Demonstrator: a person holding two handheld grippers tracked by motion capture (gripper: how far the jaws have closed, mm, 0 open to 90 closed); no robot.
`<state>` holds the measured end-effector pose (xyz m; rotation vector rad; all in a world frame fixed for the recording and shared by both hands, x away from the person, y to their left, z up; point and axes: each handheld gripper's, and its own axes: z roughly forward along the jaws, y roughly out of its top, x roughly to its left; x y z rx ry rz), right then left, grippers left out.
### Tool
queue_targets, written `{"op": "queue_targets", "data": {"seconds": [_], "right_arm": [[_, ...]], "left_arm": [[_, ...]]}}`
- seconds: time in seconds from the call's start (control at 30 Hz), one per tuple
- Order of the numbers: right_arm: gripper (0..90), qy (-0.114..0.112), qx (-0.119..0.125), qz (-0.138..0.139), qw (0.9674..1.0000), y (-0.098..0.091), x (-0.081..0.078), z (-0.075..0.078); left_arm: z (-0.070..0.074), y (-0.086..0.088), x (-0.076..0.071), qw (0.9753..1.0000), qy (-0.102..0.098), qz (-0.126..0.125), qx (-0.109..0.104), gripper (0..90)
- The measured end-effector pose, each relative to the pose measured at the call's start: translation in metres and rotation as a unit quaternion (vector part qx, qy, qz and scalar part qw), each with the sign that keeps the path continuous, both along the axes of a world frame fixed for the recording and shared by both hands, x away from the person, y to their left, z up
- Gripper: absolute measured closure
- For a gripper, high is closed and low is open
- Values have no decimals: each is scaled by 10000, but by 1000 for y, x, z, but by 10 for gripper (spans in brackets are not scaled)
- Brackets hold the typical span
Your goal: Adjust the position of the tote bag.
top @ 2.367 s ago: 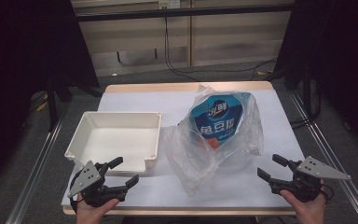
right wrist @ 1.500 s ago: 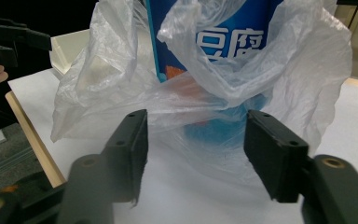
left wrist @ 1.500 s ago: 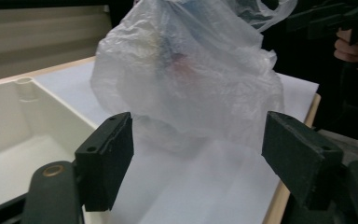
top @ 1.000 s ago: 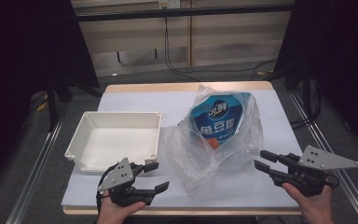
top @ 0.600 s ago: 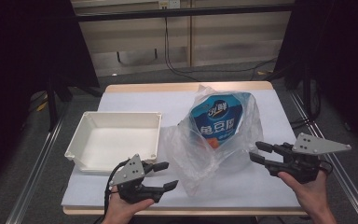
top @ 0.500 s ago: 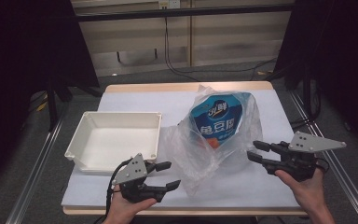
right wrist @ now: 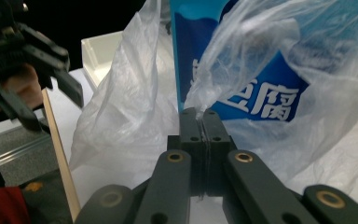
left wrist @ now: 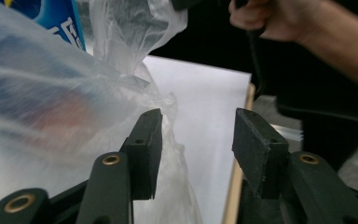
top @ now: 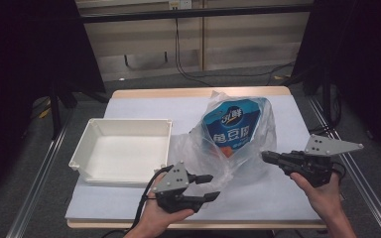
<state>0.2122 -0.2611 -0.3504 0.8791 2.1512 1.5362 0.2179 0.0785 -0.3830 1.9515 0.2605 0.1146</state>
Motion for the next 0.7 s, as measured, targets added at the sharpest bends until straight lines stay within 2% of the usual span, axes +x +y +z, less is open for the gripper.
{"op": "queue_targets", "data": {"seconds": [0.03,0.13,0.17,0.23,0.33,0.4,0.47,0.5,0.63,0.7], "right_arm": [[898,-17,32,-4,10000,-1,1,0],[897,11,59,-11,10000,-1,2,-2],[897,27,58,-53,10000,-1,2,-4],[898,54,87,-39,9999,-2,3,-5],[897,69,35,-27,10000,-1,2,-7],[897,72,44,-5,10000,-1,1,-8],[897,69,53,-14,10000,-1,1,-8],[897,70,35,-23,10000,0,1,-7],[898,53,61,1,10000,0,1,-7],[897,50,59,16,10000,1,1,-7]], "left_arm": [[-1,-9,2,9999,93,-85,9,516],[-2,-16,2,10000,63,-65,-5,510],[-1,-19,3,9999,-5,18,100,508],[-2,-24,6,9998,0,47,184,507],[-5,-25,10,9995,7,191,245,506],[-10,-26,12,9982,-58,393,441,489],[-12,-27,13,9978,-116,403,503,471],[-16,-27,13,9954,-326,548,713,470],[-22,-29,16,9945,-329,611,788,491],[-25,-30,19,9931,-378,600,930,554]]}}
